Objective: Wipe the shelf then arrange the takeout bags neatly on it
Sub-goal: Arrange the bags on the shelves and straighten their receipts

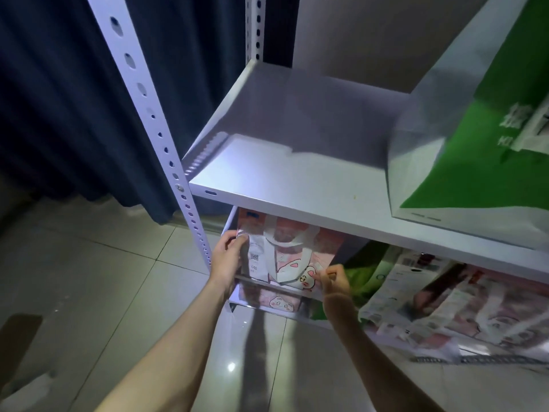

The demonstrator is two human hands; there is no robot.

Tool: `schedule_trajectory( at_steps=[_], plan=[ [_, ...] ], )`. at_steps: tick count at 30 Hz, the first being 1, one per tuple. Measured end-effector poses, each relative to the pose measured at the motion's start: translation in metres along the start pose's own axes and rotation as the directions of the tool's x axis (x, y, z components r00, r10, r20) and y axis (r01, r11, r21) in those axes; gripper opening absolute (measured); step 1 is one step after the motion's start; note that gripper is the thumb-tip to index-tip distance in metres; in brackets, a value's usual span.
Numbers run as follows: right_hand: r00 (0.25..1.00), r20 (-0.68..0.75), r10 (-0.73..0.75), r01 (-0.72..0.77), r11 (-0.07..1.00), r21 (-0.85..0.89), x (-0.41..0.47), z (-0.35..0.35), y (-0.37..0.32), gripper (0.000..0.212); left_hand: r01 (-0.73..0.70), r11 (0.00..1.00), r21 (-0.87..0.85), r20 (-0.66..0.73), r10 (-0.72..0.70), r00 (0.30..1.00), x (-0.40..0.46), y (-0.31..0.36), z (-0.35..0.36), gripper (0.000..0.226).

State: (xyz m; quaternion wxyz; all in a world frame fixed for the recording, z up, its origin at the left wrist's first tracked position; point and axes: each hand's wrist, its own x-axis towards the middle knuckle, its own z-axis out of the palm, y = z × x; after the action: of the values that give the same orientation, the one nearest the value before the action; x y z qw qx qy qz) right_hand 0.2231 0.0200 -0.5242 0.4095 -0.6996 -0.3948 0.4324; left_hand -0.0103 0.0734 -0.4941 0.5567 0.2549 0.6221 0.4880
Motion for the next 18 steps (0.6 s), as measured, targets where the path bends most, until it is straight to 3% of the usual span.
schedule_trajectory(
  at_steps=[3, 6, 9, 11, 15, 18],
  plan=[
    [0.993, -0.087, 0.077, -0.078, 0.997, -0.006, 0.016, 0.011, -0.003, 0.021, 0.008, 1.0, -0.01, -0.016, -0.008, 1.0, 0.012, -0.004, 0.006, 0.018],
    [0.99, -0.109, 0.084, -0.085, 0.996, -0.002, 0.026, 0.016, 0.005, 0.022, -0.001, 1.0, 0.016, -0.023, 0.002, 1.0, 0.018, -0.009, 0.006, 0.013],
    [0.995, -0.097, 0.007, -0.009, 1.0, -0.019, 0.021, 0.013, 0.015, 0.007, -0.038, 0.997, 0.063, -0.063, 0.042, 0.997, 0.016, -0.014, 0.005, 0.006],
    [0.996, -0.079, -0.051, 0.049, 0.999, -0.016, 0.013, 0.007, 0.026, 0.004, -0.063, 0.993, 0.101, -0.101, 0.073, 0.992, 0.011, -0.019, 0.005, 0.014],
    [0.998, -0.064, 0.005, -0.012, 0.992, -0.123, -0.017, -0.012, 0.056, 0.035, -0.051, 0.988, 0.148, -0.204, 0.081, 0.976, -0.01, -0.032, 0.005, 0.034],
    [0.987, -0.105, 0.118, -0.122, 0.992, -0.029, -0.043, -0.037, 0.087, 0.028, 0.029, 0.979, 0.202, -0.267, 0.026, 0.963, -0.029, -0.048, 0.008, 0.033]
  ],
)
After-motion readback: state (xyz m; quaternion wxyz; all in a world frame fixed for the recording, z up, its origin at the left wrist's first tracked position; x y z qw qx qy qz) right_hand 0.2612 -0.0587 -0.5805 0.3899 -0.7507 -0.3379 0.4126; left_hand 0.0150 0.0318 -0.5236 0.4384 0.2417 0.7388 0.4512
